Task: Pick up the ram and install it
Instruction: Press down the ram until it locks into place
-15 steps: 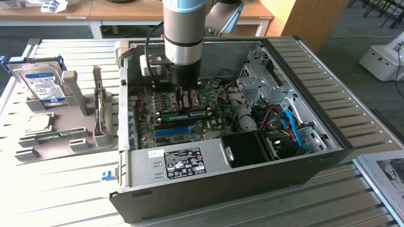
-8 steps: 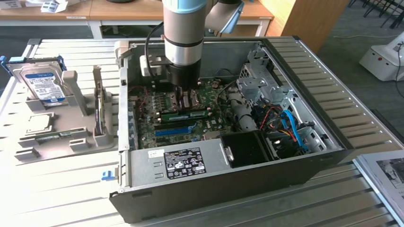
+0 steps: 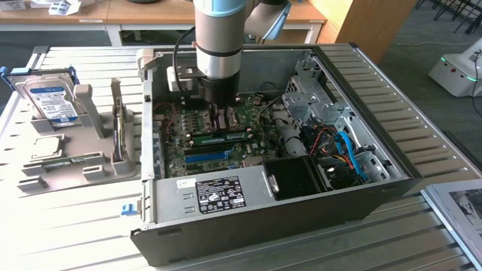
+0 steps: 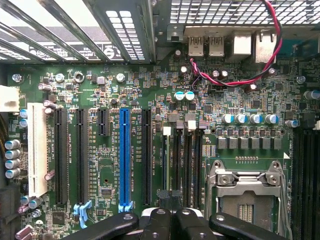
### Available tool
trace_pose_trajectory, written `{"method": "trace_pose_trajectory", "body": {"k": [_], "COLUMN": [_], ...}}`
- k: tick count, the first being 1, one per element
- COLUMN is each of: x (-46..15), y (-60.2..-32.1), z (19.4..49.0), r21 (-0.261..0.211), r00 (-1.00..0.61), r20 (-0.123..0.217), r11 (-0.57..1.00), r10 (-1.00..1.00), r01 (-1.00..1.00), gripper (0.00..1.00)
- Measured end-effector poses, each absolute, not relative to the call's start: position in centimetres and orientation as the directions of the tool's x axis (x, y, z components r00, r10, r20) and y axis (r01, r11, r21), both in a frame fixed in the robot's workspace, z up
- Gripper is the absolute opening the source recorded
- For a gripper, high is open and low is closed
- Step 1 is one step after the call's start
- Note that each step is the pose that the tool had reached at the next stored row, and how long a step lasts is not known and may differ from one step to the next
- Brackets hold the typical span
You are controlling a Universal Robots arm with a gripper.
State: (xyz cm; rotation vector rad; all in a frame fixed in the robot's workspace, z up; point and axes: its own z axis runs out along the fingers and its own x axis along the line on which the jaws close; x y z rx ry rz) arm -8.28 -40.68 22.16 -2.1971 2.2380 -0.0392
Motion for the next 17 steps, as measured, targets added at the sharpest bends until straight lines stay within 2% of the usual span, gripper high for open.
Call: {"method": "trace_pose_trajectory", "body": {"k": [17], "x": [-8.3], "y": [-40.7], "z": [23.3], "r21": [-0.019], "r00": [-0.019], "r20": [0.014], "r11": [0.018], "r10": [-1.0], "r01": [-1.0], "gripper": [0.1]}}
